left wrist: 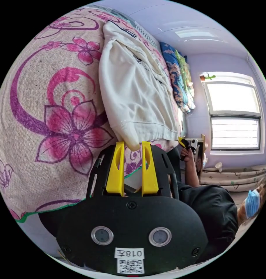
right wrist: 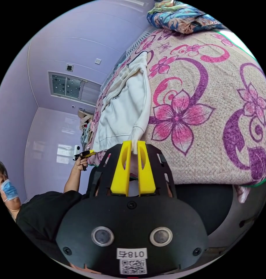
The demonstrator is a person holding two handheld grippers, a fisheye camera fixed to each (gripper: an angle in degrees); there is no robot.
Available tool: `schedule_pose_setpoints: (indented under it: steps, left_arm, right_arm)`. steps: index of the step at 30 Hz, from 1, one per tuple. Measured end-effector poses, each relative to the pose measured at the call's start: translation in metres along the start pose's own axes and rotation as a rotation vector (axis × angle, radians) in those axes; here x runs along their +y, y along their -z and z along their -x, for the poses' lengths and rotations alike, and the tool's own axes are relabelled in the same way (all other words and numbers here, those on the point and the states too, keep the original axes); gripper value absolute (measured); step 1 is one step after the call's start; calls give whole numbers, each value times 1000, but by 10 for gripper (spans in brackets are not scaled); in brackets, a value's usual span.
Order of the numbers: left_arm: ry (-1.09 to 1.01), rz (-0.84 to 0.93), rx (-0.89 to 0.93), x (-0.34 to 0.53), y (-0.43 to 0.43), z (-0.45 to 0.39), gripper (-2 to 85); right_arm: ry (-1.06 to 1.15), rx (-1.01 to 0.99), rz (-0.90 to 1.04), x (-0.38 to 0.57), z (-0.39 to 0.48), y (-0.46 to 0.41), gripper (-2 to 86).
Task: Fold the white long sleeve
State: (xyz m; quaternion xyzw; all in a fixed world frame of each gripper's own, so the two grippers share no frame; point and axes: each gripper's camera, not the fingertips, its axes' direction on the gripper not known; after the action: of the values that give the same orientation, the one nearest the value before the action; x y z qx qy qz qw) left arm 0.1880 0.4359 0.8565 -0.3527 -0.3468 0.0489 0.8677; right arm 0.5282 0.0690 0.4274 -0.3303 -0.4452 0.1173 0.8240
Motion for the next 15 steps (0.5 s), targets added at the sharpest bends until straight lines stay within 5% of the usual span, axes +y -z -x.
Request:
schedule_pose_setpoints:
  steps: [8, 15]
  left_arm:
    - [-89, -112, 11, 18, 22, -30, -5]
    - [-241, -170, -36, 91, 87, -85, -6]
  right_arm:
    - [45, 159, 65, -1, 18, -9, 24]
    - [223, 45, 37, 24, 63, 45, 16]
